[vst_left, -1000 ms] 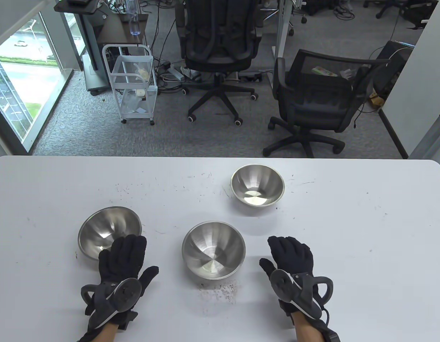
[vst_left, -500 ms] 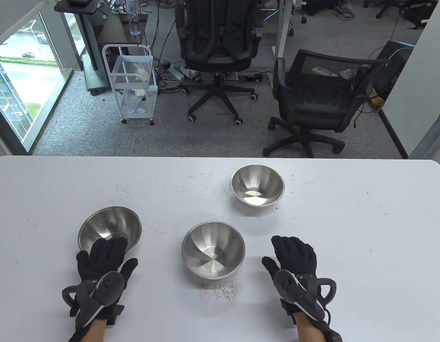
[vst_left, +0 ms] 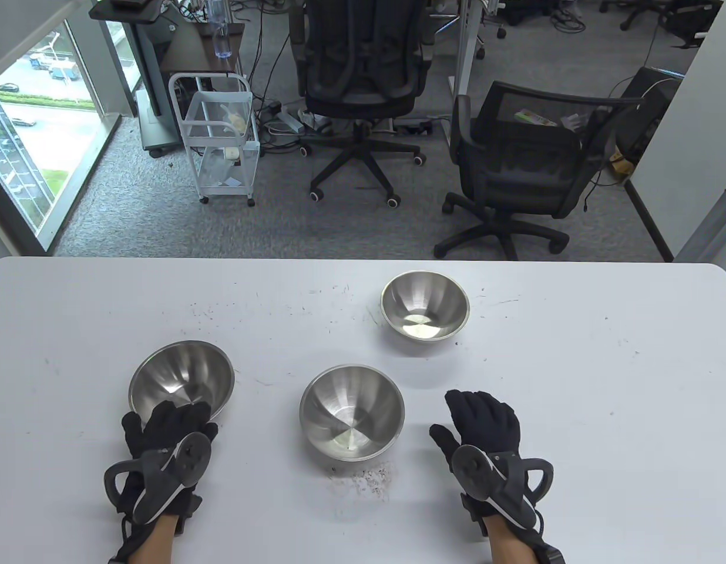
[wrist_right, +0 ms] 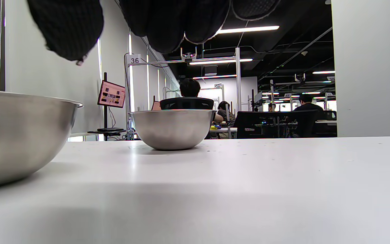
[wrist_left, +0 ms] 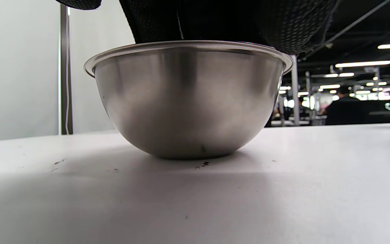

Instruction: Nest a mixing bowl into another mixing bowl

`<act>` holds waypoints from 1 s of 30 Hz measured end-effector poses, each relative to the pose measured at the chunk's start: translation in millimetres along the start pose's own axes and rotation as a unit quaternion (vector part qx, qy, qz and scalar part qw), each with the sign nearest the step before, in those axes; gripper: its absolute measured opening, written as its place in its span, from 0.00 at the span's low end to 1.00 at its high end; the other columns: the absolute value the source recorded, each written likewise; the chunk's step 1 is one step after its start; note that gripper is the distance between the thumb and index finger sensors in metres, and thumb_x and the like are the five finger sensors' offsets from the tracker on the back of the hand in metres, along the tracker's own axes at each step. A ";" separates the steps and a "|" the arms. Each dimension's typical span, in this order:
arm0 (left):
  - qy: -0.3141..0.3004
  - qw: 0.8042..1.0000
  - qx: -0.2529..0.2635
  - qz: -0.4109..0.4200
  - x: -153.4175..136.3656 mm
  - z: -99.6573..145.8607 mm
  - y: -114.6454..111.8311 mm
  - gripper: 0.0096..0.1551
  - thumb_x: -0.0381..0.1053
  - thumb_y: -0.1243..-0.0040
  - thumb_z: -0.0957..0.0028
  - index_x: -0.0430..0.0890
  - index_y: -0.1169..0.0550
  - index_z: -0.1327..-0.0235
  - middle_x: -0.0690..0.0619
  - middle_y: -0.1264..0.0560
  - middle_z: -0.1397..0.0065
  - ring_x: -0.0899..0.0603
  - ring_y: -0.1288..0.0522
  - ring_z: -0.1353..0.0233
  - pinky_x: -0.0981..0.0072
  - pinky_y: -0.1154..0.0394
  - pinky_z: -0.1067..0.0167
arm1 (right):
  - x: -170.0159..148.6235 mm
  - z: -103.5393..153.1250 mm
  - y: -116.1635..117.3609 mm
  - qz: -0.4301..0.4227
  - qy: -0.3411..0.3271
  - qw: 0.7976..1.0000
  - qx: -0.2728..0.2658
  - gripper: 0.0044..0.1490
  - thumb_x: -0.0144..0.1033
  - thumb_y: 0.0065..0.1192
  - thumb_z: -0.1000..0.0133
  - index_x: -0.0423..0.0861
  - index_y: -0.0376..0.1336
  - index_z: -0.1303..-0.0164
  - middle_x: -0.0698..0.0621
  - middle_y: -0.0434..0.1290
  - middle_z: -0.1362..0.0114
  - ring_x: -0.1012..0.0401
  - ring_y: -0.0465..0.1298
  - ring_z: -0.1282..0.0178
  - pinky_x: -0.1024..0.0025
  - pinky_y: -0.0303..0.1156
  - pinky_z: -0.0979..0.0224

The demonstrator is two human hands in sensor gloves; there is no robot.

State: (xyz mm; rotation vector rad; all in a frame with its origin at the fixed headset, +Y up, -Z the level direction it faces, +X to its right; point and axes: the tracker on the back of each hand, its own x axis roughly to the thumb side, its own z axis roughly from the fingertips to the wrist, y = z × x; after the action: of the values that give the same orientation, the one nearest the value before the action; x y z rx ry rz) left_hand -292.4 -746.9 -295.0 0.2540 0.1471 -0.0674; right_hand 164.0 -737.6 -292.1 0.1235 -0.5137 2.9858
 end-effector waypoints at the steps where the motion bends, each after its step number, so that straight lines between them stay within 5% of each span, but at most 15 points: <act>1: 0.001 1.000 -0.001 -0.001 0.3 -0.3 0.1 0.22 0.62 0.40 0.45 0.65 0.16 0.39 0.63 0.09 0.37 0.43 0.20 0.24 0.27 0.41 0.25 | 0.1 0.0 0.1 0.000 0.000 1.000 0.000 0.44 0.60 0.71 0.53 0.55 0.64 0.27 0.55 0.74 0.25 0.51 0.71 0.22 0.43 0.63 0.22; 30: -0.001 1.000 -0.032 0.002 4.6 -3.2 -4.1 0.23 0.56 0.38 0.43 0.63 0.17 0.35 0.61 0.09 0.37 0.42 0.15 0.30 0.35 0.31 0.27 | 2.6 0.6 1.2 -0.009 -0.006 1.000 0.005 0.43 0.60 0.71 0.52 0.55 0.64 0.27 0.54 0.74 0.25 0.51 0.71 0.22 0.43 0.63 0.22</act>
State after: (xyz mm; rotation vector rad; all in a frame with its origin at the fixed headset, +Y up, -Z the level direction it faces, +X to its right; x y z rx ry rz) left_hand -288.6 -750.3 -299.7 0.1913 0.1462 -0.0594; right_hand 161.4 -738.7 -291.6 0.1459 -0.4973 2.9720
